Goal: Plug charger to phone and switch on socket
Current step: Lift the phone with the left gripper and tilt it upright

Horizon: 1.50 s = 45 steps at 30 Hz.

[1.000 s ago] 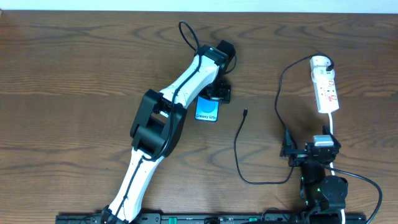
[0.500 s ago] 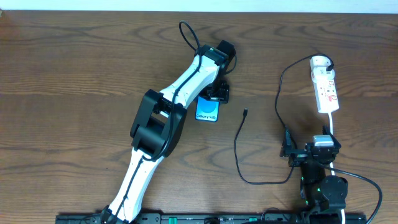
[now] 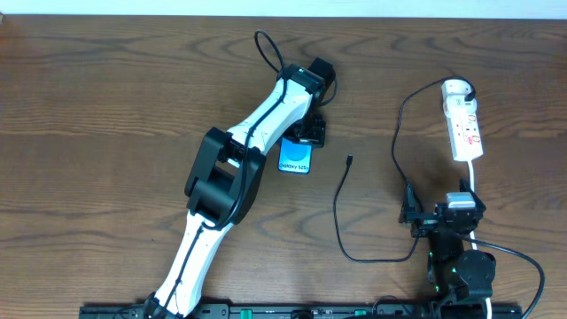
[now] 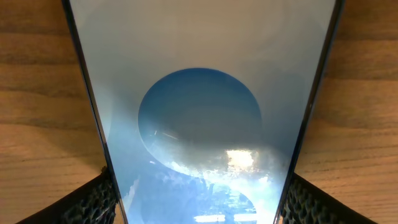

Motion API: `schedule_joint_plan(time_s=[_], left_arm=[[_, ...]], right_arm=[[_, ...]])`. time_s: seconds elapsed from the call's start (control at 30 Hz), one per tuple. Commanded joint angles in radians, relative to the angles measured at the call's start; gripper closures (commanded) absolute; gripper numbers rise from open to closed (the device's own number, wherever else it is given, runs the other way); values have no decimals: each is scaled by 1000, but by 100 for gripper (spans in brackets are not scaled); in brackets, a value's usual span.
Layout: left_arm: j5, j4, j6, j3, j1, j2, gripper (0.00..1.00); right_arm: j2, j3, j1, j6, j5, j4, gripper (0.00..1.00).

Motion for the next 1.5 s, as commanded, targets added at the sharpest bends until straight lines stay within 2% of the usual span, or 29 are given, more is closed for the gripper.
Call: schedule_joint_plan(time_s=[0.0,0.4,0.63,1.07,1.2,1.47], left_arm=[[-7,-22,-11,-23,2,-30,22],[245,-76,-11,-22,25,-116,26],[496,-137,-11,-22,66,-188,26],[1108,-187,-11,-22,157,-209,26],[1235,-187,-11,-22,176,-209,26],[1391,-187,-12,-22,232,-209,26]], right_arm=[[-3,-1,-5,-9,-1,-5,1],[-3,-1,-5,-9,-1,-5,1],[-3,-1,-5,-9,-1,-4,1],[-3,-1,-5,-9,-1,-5,1],[-3,-1,-5,-9,-1,-5,1],[-3,-1,-5,-9,-1,-5,1]])
